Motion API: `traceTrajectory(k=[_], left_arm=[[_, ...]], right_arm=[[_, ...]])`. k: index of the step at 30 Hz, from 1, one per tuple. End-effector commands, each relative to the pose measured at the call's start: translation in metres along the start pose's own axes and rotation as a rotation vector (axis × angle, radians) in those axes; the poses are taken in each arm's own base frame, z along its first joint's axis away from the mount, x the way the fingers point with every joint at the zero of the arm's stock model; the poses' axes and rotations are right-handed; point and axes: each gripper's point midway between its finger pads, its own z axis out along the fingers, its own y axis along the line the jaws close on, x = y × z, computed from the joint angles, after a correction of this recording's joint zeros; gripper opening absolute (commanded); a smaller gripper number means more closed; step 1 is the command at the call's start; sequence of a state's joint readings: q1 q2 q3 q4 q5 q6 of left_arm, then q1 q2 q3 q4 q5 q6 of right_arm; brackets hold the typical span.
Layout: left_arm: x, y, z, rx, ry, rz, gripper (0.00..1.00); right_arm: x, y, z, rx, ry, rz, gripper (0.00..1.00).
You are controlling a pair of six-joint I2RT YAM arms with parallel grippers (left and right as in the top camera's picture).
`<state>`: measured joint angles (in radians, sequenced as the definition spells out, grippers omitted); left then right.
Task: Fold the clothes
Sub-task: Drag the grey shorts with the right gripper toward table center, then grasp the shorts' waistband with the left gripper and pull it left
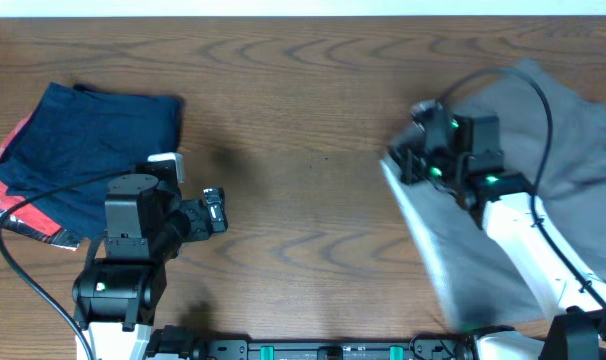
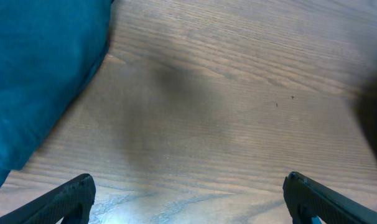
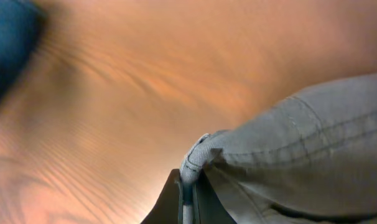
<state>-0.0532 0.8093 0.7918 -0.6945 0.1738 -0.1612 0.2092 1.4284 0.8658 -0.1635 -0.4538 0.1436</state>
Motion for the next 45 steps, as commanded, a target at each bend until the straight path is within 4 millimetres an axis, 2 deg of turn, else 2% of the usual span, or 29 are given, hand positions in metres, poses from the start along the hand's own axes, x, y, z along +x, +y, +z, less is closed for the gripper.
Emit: traceTrajectory(k=[1, 2, 3, 5, 6, 9, 12, 14, 18, 19, 24, 29, 32, 37, 45], left_arm=[[-0.008, -0.002, -0.005, 0.004, -0.024, -0.009, 0.98], [-0.008, -0.002, -0.005, 0.004, -0.024, -0.009, 0.98], [-0.008, -0.002, -0.005, 0.004, -0.024, -0.009, 0.98], [-0.008, -0.001, -0.005, 0.001, -0.025, -0.009, 0.98], [-0.008, -0.001, -0.005, 0.001, -0.025, -0.009, 0.98], [-0.008, -0.001, -0.005, 0.001, -0.025, -0.009, 0.98], [-0.008, -0.001, -0.005, 0.001, -0.025, -0.009, 0.98], [-0.01, -0.001, -0.005, 0.002, -0.029, -0.009, 0.98], [-0.019, -0.008, -0.005, 0.035, -0.065, -0.028, 0.98], [-0.022, -0.011, -0.005, 0.056, -0.074, -0.027, 0.98], [-0.03, -0.026, 0.004, 0.14, -0.075, -0.065, 0.98], [-0.024, -0.045, 0.041, 0.221, 0.038, -0.156, 0.98], [-0.017, -0.059, 0.07, 0.261, 0.11, -0.171, 0.98], [-0.005, -0.076, 0.124, 0.281, 0.19, -0.241, 0.98], [0.017, -0.108, 0.195, 0.348, 0.247, -0.369, 0.98]], right_arm=[[-0.023, 0.04, 0.009, -0.067, -0.086, -0.024, 0.01], [-0.031, 0.05, 0.011, -0.078, -0.121, -0.053, 0.02], [-0.038, 0.064, 0.013, -0.098, -0.159, -0.089, 0.15], [-0.044, 0.076, 0.015, -0.095, -0.195, -0.119, 0.8], [-0.044, 0.077, 0.016, -0.081, -0.201, -0.122, 0.99], [-0.038, 0.068, 0.017, -0.035, -0.176, -0.103, 0.99], [-0.025, 0.043, 0.012, 0.059, -0.115, -0.059, 0.99], [-0.013, 0.017, 0.002, 0.171, -0.071, 0.003, 0.99], [0.012, -0.043, -0.043, 0.464, -0.005, 0.153, 0.99], [0.019, -0.06, -0.06, 0.545, 0.01, 0.19, 0.99], [0.056, -0.102, -0.12, 0.728, 0.102, 0.333, 0.99], [0.105, -0.131, -0.167, 0.873, 0.204, 0.6, 0.99], [0.121, -0.14, -0.184, 0.923, 0.225, 0.707, 0.99], [0.136, -0.143, -0.198, 0.954, 0.262, 0.776, 0.99], [0.146, -0.138, -0.201, 0.957, 0.31, 0.789, 0.99]])
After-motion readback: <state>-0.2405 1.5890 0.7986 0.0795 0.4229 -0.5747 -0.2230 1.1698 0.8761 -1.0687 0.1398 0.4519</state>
